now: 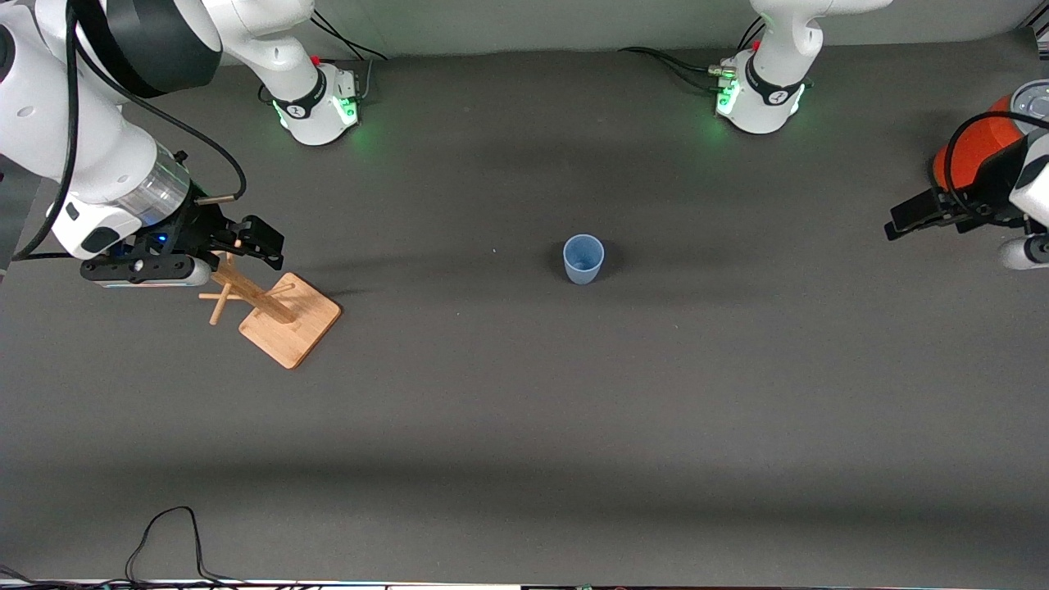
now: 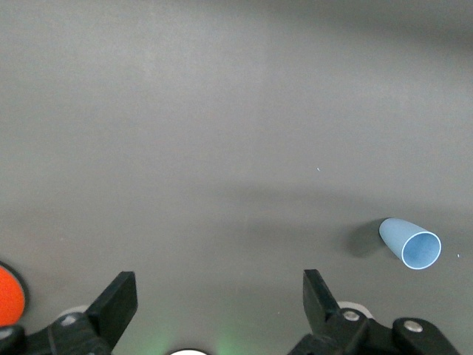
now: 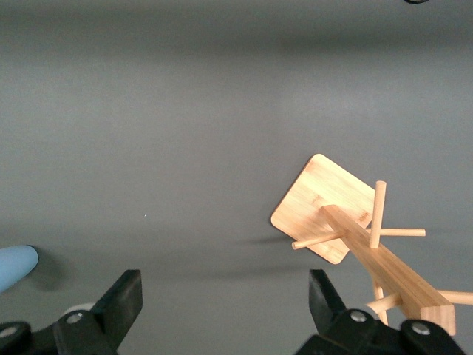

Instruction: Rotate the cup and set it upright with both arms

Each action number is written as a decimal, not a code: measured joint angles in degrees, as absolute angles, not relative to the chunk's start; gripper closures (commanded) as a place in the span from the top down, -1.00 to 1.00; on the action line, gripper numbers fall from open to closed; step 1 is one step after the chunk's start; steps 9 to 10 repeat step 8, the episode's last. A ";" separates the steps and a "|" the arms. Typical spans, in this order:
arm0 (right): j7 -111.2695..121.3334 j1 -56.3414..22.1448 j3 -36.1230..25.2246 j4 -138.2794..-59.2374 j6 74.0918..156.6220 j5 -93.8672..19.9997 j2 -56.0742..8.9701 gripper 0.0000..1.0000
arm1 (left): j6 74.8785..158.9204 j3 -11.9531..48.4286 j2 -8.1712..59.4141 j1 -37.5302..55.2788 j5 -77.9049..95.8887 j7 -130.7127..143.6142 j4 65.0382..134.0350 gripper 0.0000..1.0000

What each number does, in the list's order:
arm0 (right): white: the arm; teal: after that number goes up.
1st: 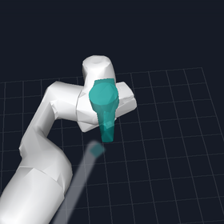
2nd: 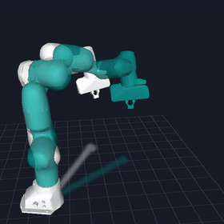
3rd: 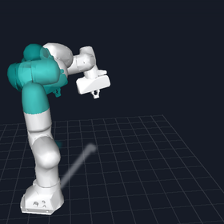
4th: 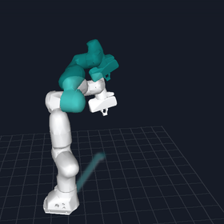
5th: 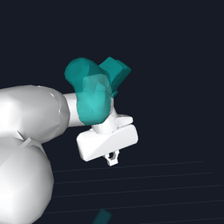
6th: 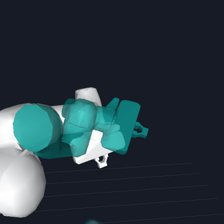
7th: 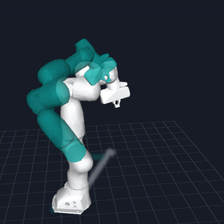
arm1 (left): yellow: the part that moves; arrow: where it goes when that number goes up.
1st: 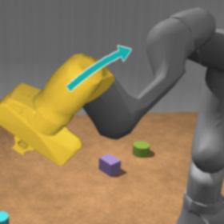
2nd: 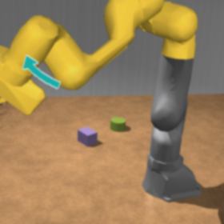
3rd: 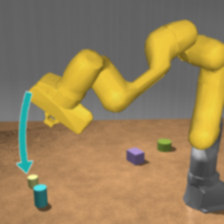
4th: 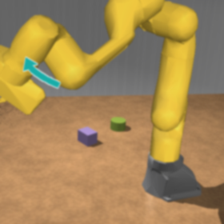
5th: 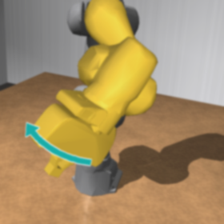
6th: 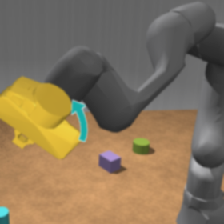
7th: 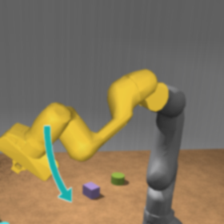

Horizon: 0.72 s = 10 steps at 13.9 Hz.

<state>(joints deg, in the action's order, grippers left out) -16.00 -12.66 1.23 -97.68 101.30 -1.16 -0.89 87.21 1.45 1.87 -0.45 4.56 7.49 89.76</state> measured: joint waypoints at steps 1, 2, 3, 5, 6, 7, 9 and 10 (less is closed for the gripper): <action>-16.00 -12.66 1.24 -97.55 101.32 -1.06 -0.97 1.00 | 87.29 1.45 2.31 -0.36 4.24 6.84 89.57 1.00; -16.00 -12.66 1.23 -97.47 101.50 -0.76 -1.05 1.00 | 87.29 1.45 2.56 -0.32 3.71 5.61 89.47 1.00; -16.01 -12.66 1.22 -97.46 101.93 -0.36 -1.13 1.00 | 87.28 1.40 2.64 -0.32 3.31 4.49 89.45 1.00; -16.03 -12.65 1.19 -97.18 102.71 0.10 -1.40 1.00 | 87.26 1.25 2.63 -0.32 3.09 3.13 89.41 1.00; -16.03 -12.65 1.19 -96.59 102.85 0.41 -1.68 1.00 | 87.26 1.25 2.63 -0.32 3.05 2.92 89.41 1.00; -16.03 -12.65 1.19 -95.98 102.96 0.64 -1.94 1.00 | 87.26 1.25 2.63 -0.30 3.04 2.77 89.40 1.00; -16.04 -12.65 1.19 -95.55 102.96 0.73 -2.12 1.00 | 87.26 1.25 2.63 -0.27 3.01 2.66 89.40 1.00; -16.04 -12.65 1.19 -95.55 102.96 0.73 -2.12 1.00 | 87.26 1.25 2.63 -0.27 3.01 2.66 89.40 1.00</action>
